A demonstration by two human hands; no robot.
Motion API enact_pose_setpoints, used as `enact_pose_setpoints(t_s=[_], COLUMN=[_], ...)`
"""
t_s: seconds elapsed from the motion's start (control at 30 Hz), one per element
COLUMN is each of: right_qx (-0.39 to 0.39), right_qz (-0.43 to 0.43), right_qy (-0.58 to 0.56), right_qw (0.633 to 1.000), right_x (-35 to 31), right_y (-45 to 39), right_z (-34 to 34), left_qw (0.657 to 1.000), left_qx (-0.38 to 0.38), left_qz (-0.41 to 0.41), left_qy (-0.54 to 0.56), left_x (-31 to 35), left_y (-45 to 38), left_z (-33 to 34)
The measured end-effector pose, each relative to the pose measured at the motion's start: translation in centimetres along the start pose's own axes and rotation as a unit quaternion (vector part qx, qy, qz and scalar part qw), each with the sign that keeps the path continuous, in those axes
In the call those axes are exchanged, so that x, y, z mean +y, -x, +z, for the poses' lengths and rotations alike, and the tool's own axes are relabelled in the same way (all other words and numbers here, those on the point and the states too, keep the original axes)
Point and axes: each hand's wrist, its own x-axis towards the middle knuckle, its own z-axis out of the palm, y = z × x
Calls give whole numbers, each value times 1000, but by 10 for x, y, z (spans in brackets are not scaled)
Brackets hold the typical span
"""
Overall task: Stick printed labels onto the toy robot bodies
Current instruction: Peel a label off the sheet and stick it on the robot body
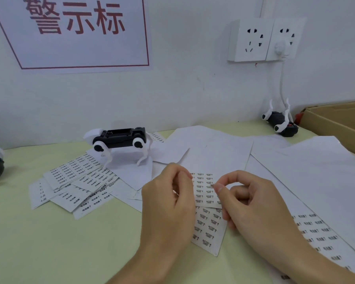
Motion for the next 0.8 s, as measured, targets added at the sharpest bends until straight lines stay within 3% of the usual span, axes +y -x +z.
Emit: enact_pose_setpoints(t_s=[0.17,0.3,0.4,0.5,0.57,0.8], right_qx=[-11,-14,-16,-13,-13,-18], right_qz=[-2,7,16,22,24,22], right_qy=[9,3,-3,-13,-14,-12], right_qw=[1000,1000,1000,1000,1000,1000], right_x=[-1,-1,-2,-3,-4,-2], right_y=[0,-1,-1,-2,-2,-2], right_z=[1,0,0,1,0,0], left_qw=[980,934,904,811,771,787], left_qx=[12,-29,-51,-165,-217,-111], left_qz=[124,142,70,-57,-93,37], left_qy=[-152,-326,-418,-558,-592,-605], left_x=[6,-4,-20,-34,-44,-54], left_y=[-7,-55,-101,-135,-145,-152], left_z=[-4,-27,-54,-70,-73,-80])
